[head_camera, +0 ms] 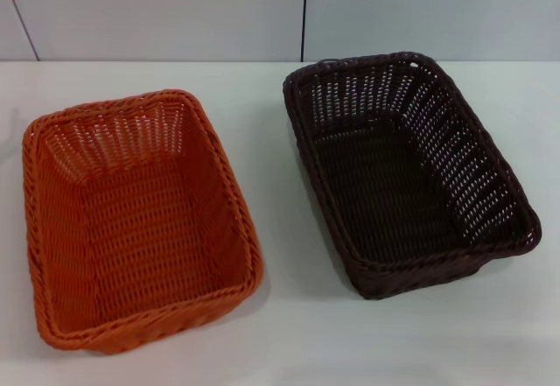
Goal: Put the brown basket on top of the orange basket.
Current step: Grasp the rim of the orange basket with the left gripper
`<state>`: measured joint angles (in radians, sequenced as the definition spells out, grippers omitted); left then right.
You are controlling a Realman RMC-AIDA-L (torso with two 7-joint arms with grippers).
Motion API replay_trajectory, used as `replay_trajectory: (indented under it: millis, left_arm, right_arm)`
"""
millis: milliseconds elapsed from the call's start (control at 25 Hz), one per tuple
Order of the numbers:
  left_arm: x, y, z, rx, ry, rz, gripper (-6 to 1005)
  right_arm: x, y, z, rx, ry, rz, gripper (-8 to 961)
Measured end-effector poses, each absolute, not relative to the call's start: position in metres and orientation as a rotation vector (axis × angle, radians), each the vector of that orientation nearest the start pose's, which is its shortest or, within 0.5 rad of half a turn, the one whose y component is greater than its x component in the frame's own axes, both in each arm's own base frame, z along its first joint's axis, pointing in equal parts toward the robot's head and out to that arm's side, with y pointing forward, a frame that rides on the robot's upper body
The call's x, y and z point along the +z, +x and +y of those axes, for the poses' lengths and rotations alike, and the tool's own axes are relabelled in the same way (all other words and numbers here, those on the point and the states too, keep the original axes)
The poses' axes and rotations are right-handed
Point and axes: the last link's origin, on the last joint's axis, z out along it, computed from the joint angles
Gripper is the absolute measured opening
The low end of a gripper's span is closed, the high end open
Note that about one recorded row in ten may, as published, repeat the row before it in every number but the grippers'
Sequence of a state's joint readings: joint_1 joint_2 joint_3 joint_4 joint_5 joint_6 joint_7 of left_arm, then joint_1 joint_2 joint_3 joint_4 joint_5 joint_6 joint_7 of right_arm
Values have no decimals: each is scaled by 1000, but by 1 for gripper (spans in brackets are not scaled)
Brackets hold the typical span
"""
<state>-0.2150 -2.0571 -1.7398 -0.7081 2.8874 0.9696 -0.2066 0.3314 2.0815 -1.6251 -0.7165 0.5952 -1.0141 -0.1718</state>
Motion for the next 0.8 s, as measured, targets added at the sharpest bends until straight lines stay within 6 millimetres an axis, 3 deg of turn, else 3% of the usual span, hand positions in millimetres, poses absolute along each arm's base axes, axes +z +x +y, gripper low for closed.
replay_trajectory:
  millis: [480, 680, 800]
  left_arm:
    - [131, -315, 357, -835, -1174, -510, 772]
    - [156, -292, 356, -788, -1207, -596, 750]
    - [168, -277, 351, -748, -1232, -646, 650]
  right_arm:
    - [91, 273, 378, 792, -1141, 337, 636]
    - [91, 272, 379, 793, -1142, 335, 636]
    - [92, 273, 379, 791, -1139, 335, 636]
